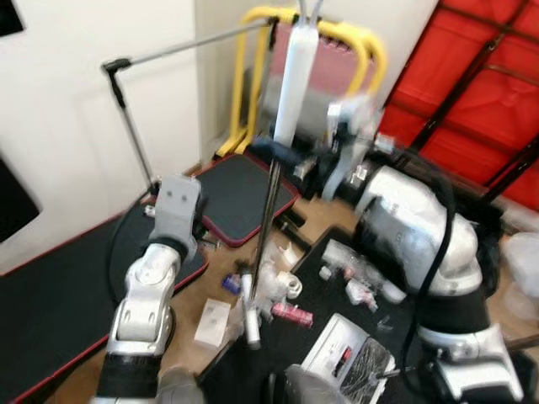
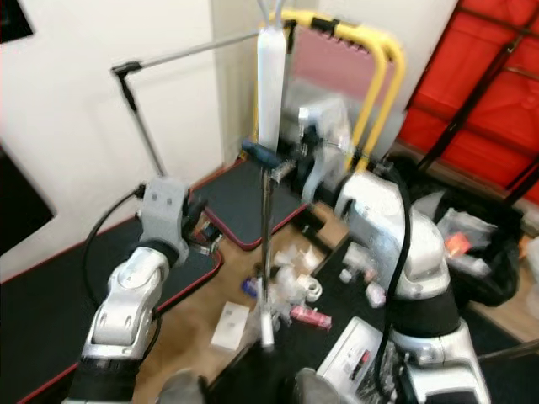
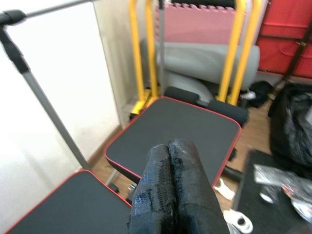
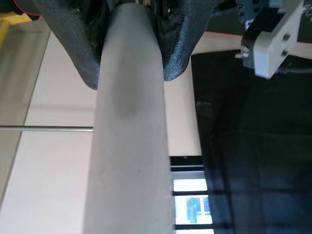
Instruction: Sweep floor
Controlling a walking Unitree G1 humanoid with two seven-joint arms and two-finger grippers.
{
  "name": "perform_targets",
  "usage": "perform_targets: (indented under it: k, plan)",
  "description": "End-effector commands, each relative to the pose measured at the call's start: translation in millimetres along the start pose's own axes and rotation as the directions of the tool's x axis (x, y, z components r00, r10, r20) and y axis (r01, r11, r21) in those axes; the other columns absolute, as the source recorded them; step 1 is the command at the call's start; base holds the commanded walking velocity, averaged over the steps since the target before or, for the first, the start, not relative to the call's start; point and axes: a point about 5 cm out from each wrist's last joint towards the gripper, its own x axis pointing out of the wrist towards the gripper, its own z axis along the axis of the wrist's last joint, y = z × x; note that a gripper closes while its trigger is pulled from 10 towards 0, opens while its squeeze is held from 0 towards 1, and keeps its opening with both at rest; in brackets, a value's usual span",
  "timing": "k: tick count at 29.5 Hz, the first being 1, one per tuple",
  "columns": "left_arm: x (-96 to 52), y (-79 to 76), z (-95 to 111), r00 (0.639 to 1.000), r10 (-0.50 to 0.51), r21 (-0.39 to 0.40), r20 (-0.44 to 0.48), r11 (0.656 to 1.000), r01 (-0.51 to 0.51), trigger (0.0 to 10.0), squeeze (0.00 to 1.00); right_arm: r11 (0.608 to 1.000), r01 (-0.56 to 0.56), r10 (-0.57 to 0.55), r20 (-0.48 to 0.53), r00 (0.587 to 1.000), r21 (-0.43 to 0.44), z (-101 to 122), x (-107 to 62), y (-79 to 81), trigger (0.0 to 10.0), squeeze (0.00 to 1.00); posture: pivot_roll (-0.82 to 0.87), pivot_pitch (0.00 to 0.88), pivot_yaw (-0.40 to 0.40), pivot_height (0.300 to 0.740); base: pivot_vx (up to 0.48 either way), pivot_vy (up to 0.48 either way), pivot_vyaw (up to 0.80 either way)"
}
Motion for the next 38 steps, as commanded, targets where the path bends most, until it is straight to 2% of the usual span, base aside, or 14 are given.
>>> perform_targets:
  k: [1, 9, 18, 23, 30, 38]
  plan:
    - [2.0, -3.8, -1.6, 1.000, 0.009, 0.006, -0.004, 1.000, -0.009, 10.0, 0.00, 0.999, 0.045, -0.044, 0.029, 0.999, -0.031, 3.1, -2.9, -4.7, 10.0, 0.00, -0.11, 0.049, -0.177, 0.740, 0.000, 0.000, 0.00]
    - [4.0, -5.2, -2.5, 1.000, 0.001, 0.006, 0.000, 1.000, -0.001, 10.0, 0.00, 0.994, 0.101, -0.100, 0.019, 0.995, -0.043, -1.4, -4.2, -9.5, 10.0, 0.00, -0.11, 0.049, -0.177, 0.740, 0.000, 0.000, 0.00]
    - [2.9, -5.5, -3.8, 1.000, -0.002, 0.008, 0.007, 1.000, 0.002, 10.0, 0.00, 0.981, 0.176, -0.179, -0.030, 0.983, -0.078, -23.0, -7.5, -13.9, 10.0, 0.00, -0.11, 0.050, -0.178, 0.740, 0.000, 0.000, -0.14]
    - [2.3, -5.3, -4.5, 1.000, -0.003, 0.009, 0.010, 1.000, 0.003, 10.0, 0.00, 0.983, 0.174, -0.175, -0.013, 0.985, -0.063, -26.1, -8.9, -11.0, 10.0, 0.00, -0.11, 0.049, -0.178, 0.740, 0.000, 0.000, -0.80]
    - [1.5, -7.0, -6.4, 1.000, -0.015, 0.013, 0.015, 1.000, 0.015, 10.0, 0.00, 0.976, 0.213, -0.208, 0.083, 0.975, -0.051, -21.1, -12.4, -14.3, 10.0, 0.00, -0.11, 0.035, -0.179, 0.740, 0.000, 0.000, -0.80]
    - [2.1, -8.3, -6.7, 1.000, -0.019, 0.008, 0.018, 1.000, 0.019, 10.0, 0.00, 0.977, 0.209, -0.201, 0.121, 0.972, -0.052, -20.2, -10.4, -11.6, 10.0, 0.00, -0.11, 0.033, -0.177, 0.740, 0.000, 0.000, -0.80]
